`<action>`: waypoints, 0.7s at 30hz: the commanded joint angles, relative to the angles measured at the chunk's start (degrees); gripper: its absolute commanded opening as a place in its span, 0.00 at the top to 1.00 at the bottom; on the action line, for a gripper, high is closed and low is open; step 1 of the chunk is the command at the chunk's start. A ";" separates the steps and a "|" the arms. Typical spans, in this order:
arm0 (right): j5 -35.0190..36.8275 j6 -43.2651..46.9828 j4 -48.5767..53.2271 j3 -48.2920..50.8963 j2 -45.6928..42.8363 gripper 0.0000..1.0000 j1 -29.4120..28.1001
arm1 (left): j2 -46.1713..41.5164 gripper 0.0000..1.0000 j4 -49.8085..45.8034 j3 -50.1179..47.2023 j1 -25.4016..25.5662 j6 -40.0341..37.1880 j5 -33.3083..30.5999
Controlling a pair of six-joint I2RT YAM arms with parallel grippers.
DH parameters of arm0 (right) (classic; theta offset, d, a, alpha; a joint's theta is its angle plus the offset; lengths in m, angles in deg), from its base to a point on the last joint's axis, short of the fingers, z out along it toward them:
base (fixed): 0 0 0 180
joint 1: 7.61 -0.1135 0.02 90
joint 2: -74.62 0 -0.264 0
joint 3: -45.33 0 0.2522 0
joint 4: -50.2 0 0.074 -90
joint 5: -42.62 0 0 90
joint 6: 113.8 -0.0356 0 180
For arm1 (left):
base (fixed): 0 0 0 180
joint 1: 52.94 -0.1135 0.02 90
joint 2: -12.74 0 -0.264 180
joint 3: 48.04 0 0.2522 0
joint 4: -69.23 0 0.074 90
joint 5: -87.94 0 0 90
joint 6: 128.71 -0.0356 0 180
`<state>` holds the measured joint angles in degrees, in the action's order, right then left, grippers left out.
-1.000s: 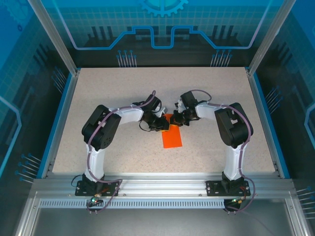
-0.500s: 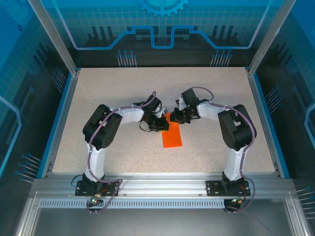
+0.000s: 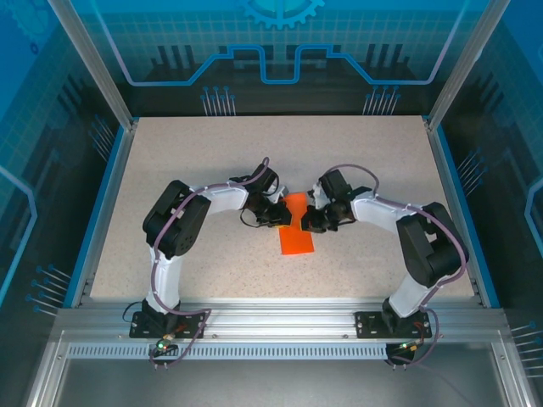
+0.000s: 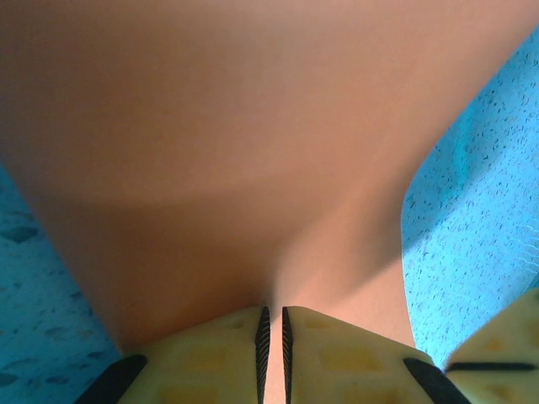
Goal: Fold a paper plane with a square sheet of paper (fold left side to right side)
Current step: Hold the square sheet of paper at the center of the table.
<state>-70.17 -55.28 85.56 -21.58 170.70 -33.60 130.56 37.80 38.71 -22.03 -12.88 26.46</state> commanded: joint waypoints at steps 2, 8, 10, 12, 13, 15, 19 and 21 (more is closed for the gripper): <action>-0.78 0.00 0.92 0.39 1.86 0.96 -1.46 | 1.98 0.84 -2.48 0.04 0.68 0.72 -2.34; 2.24 0.51 4.64 -0.63 4.50 0.97 -1.95 | 0.86 0.84 -3.01 0.79 0.68 0.56 -2.16; 3.12 0.93 5.99 -0.69 5.45 0.97 -1.99 | 0.25 0.83 -3.34 1.38 0.71 0.24 -2.14; 3.81 1.22 6.96 -0.64 5.91 0.97 -2.04 | -0.19 0.83 -3.85 2.16 0.67 -0.14 -2.06; 4.18 1.33 7.48 -0.64 6.12 0.98 -2.02 | -0.46 0.82 -3.99 2.58 0.72 -0.25 -2.08; 4.92 1.60 8.31 -0.54 6.32 0.98 -2.12 | -0.75 0.80 -4.12 3.28 0.63 -0.46 -2.05; 6.07 1.78 8.80 -0.12 6.26 0.98 -2.13 | -0.67 0.79 -4.32 5.05 0.06 -0.49 -2.23; 6.34 1.72 8.89 0.04 6.27 0.98 -2.13 | -0.25 0.79 -4.21 5.73 -0.20 -0.60 -2.39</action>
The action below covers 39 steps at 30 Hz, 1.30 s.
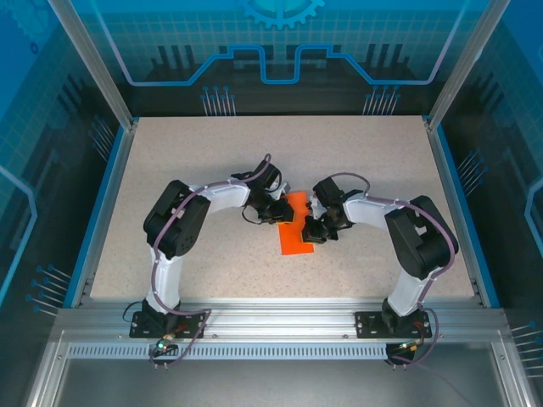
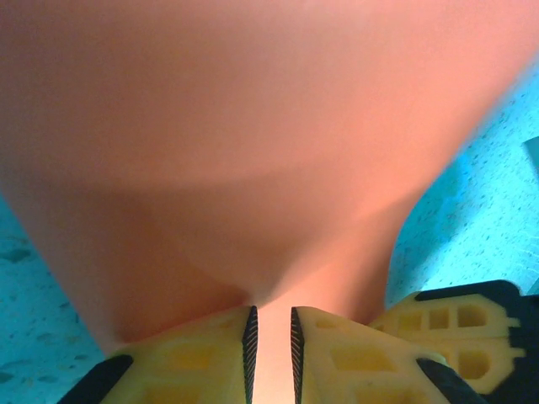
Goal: Fold a paper plane with a square sheet of paper (fold left side to right side)
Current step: Hold the square sheet of paper at the center of the table, then first fold the square sheet of paper in half at the center of the table.
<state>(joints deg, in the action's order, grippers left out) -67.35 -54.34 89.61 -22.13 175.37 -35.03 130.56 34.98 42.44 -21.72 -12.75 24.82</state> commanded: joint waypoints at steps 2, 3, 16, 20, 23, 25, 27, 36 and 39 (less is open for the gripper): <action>3.92 0.83 4.96 0.43 1.70 0.98 -0.69 | 0.41 0.80 -0.88 2.44 -0.93 -1.07 -0.92; 4.03 0.84 5.02 0.36 1.65 0.98 -0.71 | 0.71 0.80 -0.68 2.58 -1.11 -1.17 -0.94; 4.58 0.73 5.45 0.00 2.30 0.98 -0.65 | 1.84 0.84 6.81 -2.10 -1.93 -2.04 -1.31; 4.94 1.01 5.88 -0.03 2.54 0.98 -0.67 | 2.17 0.85 9.21 -3.63 -2.31 -1.32 -1.21; 5.27 1.01 6.17 0.00 2.69 0.98 -0.67 | 2.16 0.86 10.66 -4.98 -2.63 -1.04 -1.82; 5.32 1.01 6.34 -0.03 2.75 0.98 -0.70 | 2.06 0.86 12.03 -6.14 -2.79 -0.84 -2.24; 5.36 1.10 6.70 -0.18 2.97 0.98 -0.68 | 2.06 0.86 13.53 -7.21 -3.22 -0.67 -2.59; 5.51 1.45 7.42 0.11 3.41 0.99 -0.71 | 2.80 0.86 16.73 -6.52 -5.61 -0.12 -2.92; 5.51 1.37 7.40 0.30 3.41 0.99 -0.67 | 3.70 0.86 16.03 -4.62 -6.17 -0.20 -3.44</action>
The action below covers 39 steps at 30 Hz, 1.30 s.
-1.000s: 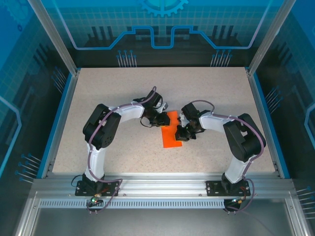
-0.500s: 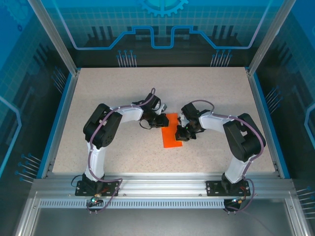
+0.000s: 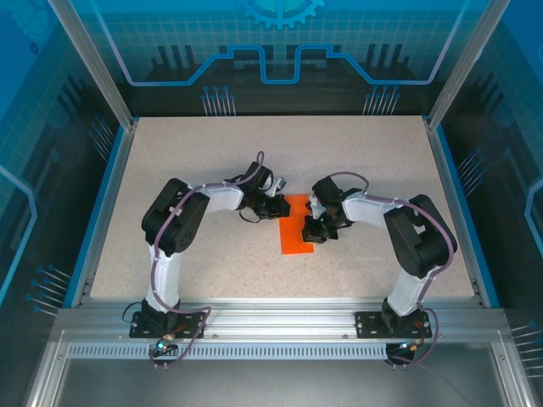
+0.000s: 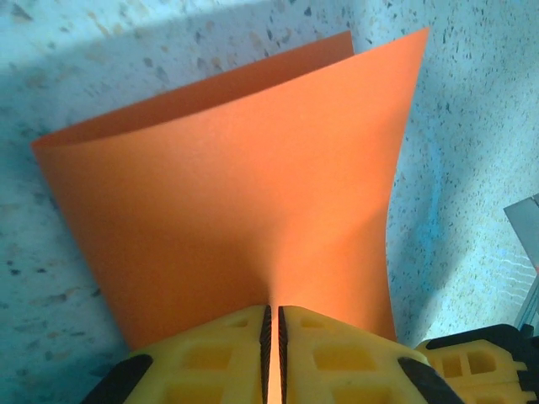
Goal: Fold a paper plane with a square sheet of paper (fold left side to right side)
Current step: First fold the square sheet of paper in half at the center of the table.
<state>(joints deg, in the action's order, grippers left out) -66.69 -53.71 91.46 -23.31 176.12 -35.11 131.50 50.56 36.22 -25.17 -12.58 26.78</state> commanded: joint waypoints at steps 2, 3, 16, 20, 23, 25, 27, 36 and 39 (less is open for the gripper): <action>4.85 0.64 5.46 1.70 2.49 0.99 -0.57 | 3.46 0.86 -0.04 3.02 -3.18 -0.37 -5.77; 4.81 0.54 5.45 1.78 2.53 0.98 -0.61 | 3.79 0.86 -0.34 3.67 -3.40 -0.38 -5.93; 4.71 0.14 5.36 2.75 1.56 0.99 -0.75 | 9.11 0.86 -2.92 11.77 -6.63 0.18 -7.18; 4.79 0.02 5.36 2.84 1.47 0.99 -0.72 | 10.57 0.86 -4.30 14.28 -7.36 0.03 -7.39; 4.72 -0.06 5.36 2.69 1.60 0.99 -0.79 | 11.48 0.86 -5.32 15.94 -7.64 -0.25 -7.48; 4.41 -0.06 5.24 2.66 1.69 0.99 -0.79 | 11.66 0.86 -5.71 16.51 -7.80 -0.39 -7.52; 4.08 -0.10 5.11 2.43 1.70 0.99 -0.79 | 11.67 0.85 -6.18 17.00 -7.89 -0.78 -7.48; 0.42 -0.74 1.91 1.19 1.50 0.96 -0.71 | 7.45 0.76 -9.74 20.30 -8.52 -2.37 -6.34; -2.10 -2.14 -3.15 2.17 -1.08 0.90 -0.16 | 2.96 0.72 -10.71 18.77 -8.52 -2.84 -6.51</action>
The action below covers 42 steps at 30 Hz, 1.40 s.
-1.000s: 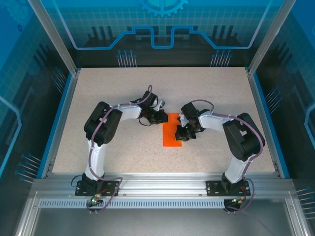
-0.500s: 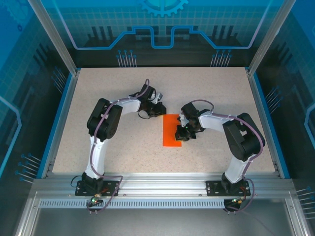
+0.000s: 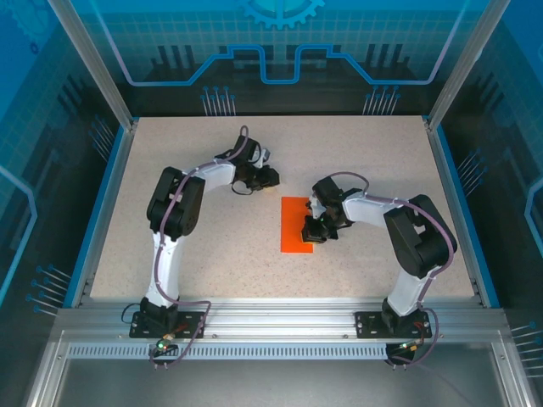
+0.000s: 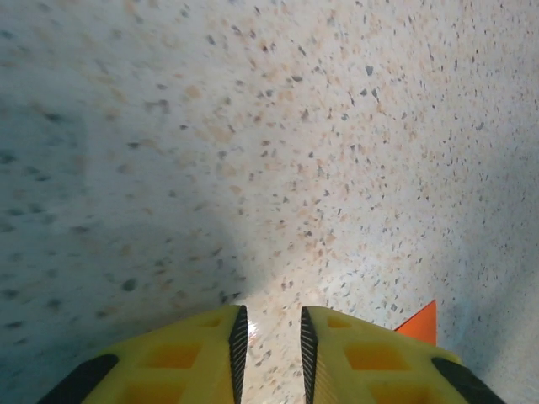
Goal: Fold a paper plane with a square sheet of paper (fold left side to right side)
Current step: First fold the square sheet of paper in half at the center of the table, then fold the triangle a second time at the center of the table.
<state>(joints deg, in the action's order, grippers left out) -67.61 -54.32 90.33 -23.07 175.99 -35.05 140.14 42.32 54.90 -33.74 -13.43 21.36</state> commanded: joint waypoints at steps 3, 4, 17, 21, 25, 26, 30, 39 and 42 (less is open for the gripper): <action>-3.10 -3.43 -8.32 3.83 -5.06 0.79 0.17 | -10.63 0.72 -2.56 -3.55 0.11 -1.19 -0.12; -3.15 -3.73 -10.18 3.92 -6.68 0.75 0.24 | -12.40 0.72 -2.59 -5.11 0.18 -0.47 0.58; 2.03 -6.52 -13.49 8.83 -15.87 0.34 6.73 | -15.98 0.72 -2.08 -16.39 8.31 5.93 4.63; -0.70 -8.21 -13.80 9.41 -15.01 0.33 8.34 | -12.41 0.72 -1.27 -15.30 9.85 7.20 4.79; -1.60 -8.41 -13.34 9.81 -14.36 0.33 8.63 | -10.47 0.72 -2.47 -14.24 10.03 6.81 3.16; -1.83 -8.33 -13.20 9.89 -14.20 0.33 8.68 | -10.10 0.72 -2.66 -14.14 9.99 6.72 3.17; -3.00 -6.83 -10.02 8.74 -12.67 0.33 8.77 | -8.91 0.73 -3.22 -14.33 10.04 6.71 2.66; -7.51 -5.34 -5.54 8.69 -10.27 0.40 8.86 | -10.48 0.73 -4.05 -17.26 10.04 5.91 0.22; -9.05 -5.86 -5.82 9.28 -9.76 0.42 8.72 | -10.59 0.73 -3.42 -17.97 10.03 6.14 0.19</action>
<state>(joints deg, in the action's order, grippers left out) -73.25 -60.44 82.87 -14.15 165.19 -27.00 130.39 40.92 38.93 -23.73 -7.18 24.12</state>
